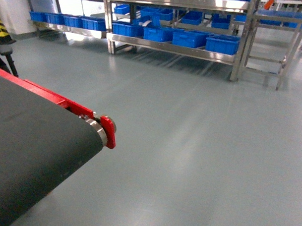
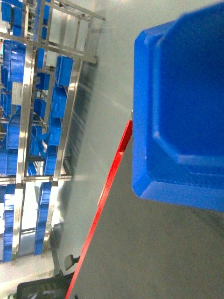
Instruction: Sort blue parts and orange caps into right shelf containers
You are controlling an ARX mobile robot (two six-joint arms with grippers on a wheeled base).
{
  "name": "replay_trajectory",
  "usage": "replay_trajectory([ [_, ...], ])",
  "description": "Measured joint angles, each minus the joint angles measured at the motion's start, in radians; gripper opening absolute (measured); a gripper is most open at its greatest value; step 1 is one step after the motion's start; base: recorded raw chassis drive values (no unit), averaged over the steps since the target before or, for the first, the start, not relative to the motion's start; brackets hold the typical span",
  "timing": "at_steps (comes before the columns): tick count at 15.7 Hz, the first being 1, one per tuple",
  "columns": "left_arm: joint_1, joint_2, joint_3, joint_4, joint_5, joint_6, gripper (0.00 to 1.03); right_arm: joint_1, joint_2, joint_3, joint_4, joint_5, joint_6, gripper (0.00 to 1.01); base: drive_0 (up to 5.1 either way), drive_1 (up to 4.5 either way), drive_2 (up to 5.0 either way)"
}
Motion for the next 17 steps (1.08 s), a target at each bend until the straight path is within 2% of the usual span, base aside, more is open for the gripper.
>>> replay_trajectory([
  [17,0.0,0.0,0.0,0.0,0.0,0.0,0.42,0.0,0.0,0.0,0.0,0.0,0.0,0.43,-1.6,-1.64,-1.6],
])
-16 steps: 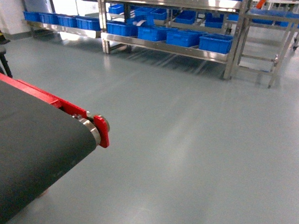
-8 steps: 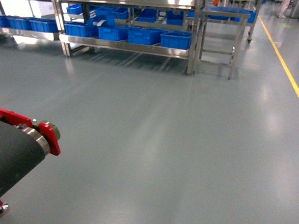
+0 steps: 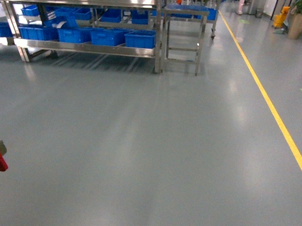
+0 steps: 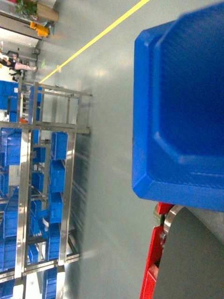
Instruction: Sort blue parts and orange caps into right shelf containers
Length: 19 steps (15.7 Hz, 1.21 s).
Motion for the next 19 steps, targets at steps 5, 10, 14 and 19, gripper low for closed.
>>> replay_trajectory([
  [5,0.0,0.0,0.0,0.0,0.0,0.0,0.42,0.0,0.0,0.0,0.0,0.0,0.0,0.43,-1.6,-1.57,-1.6],
  [10,-0.001,0.0,0.0,0.001,0.0,0.0,0.42,0.0,0.0,0.0,0.001,0.001,0.0,0.43,-0.2,3.02,-3.5],
  [14,0.001,0.0,0.0,0.001,-0.001,0.0,0.42,0.0,0.0,0.0,-0.001,0.0,0.0,0.43,0.8,5.11,-3.6],
  [19,0.001,0.0,0.0,-0.001,0.0,0.0,0.42,0.0,0.0,0.0,-0.001,0.0,0.0,0.43,-0.4,3.96,-4.7],
])
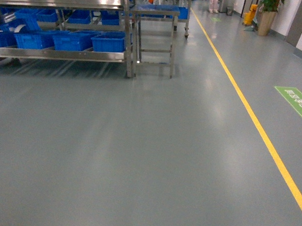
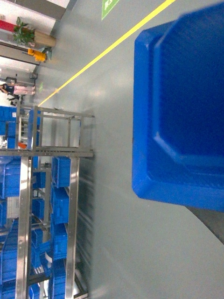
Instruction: Sort blue parts and orange caps into right shelf containers
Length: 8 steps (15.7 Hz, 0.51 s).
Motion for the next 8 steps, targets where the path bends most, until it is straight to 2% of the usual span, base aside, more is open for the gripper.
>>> replay_trajectory([
  [8,-0.002,0.0,0.0,0.003,-0.001,0.0,0.42,0.0,0.0,0.0,0.002,0.0,0.0,0.43,-0.2,4.09,-4.6],
])
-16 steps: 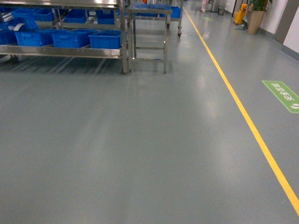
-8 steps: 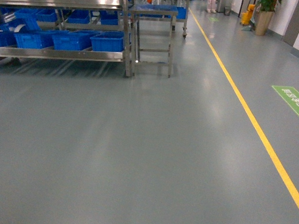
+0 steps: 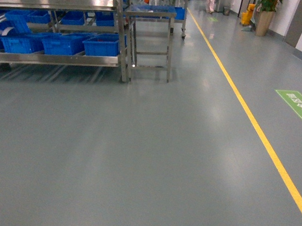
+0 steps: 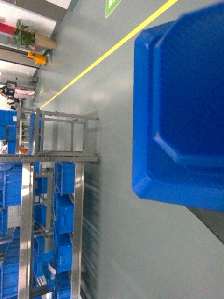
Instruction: Sort blue parts and orange caps into right shelf containers
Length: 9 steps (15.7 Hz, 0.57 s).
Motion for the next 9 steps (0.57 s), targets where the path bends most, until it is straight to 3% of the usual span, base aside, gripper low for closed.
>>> replay_trajectory([
  [9,0.0,0.0,0.0,-0.001,-0.001,0.0,0.42,0.0,0.0,0.0,0.006,0.0,0.0,0.43,0.0,4.34,-4.3],
])
